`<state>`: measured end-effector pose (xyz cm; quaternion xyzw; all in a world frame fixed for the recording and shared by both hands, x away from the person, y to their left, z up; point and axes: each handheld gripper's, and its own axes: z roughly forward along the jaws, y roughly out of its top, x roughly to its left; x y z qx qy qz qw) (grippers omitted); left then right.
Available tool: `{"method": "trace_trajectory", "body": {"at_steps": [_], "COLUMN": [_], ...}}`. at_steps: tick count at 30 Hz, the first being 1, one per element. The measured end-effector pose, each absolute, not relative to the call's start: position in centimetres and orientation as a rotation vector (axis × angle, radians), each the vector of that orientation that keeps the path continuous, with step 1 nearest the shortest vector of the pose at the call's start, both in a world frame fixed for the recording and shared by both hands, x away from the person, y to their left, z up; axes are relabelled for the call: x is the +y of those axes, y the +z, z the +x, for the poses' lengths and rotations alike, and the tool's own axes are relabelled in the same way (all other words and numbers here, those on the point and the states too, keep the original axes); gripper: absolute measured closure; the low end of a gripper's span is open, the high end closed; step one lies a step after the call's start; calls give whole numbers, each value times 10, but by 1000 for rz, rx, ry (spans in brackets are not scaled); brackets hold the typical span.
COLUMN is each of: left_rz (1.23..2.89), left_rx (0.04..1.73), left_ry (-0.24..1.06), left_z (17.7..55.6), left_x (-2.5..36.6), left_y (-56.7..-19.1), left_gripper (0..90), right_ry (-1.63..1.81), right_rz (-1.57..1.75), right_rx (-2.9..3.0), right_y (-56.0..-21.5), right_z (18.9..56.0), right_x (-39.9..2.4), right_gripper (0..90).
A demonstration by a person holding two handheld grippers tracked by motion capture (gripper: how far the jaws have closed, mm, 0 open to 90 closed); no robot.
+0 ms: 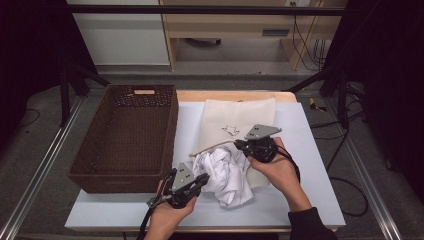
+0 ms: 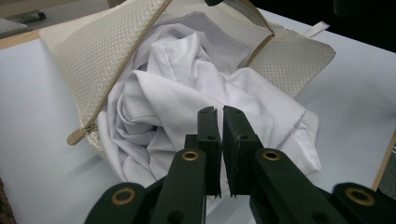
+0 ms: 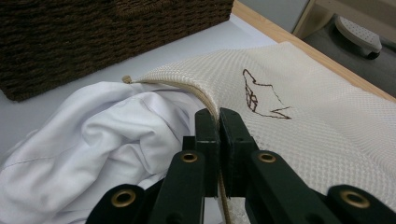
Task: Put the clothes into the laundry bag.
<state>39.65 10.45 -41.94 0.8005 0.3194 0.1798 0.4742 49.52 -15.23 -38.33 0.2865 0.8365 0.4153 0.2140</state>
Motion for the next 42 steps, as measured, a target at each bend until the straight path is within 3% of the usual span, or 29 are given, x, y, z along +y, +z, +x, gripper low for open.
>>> {"method": "trace_trajectory", "body": {"at_steps": [24,42], "left_rz": [1990,2118], "left_rx": [809,814], "left_ry": [455,383], "left_z": [383,400], "left_x": [114,89], "left_y": [-429,-458], "left_gripper": [900,900], "right_ry": [1147,1136], "right_rz": [796,796], "right_rx": [2321,2329], "right_y": [-384,-385], "right_z": [496,495], "right_x": [-153,-149], "right_gripper": [871,872]}}
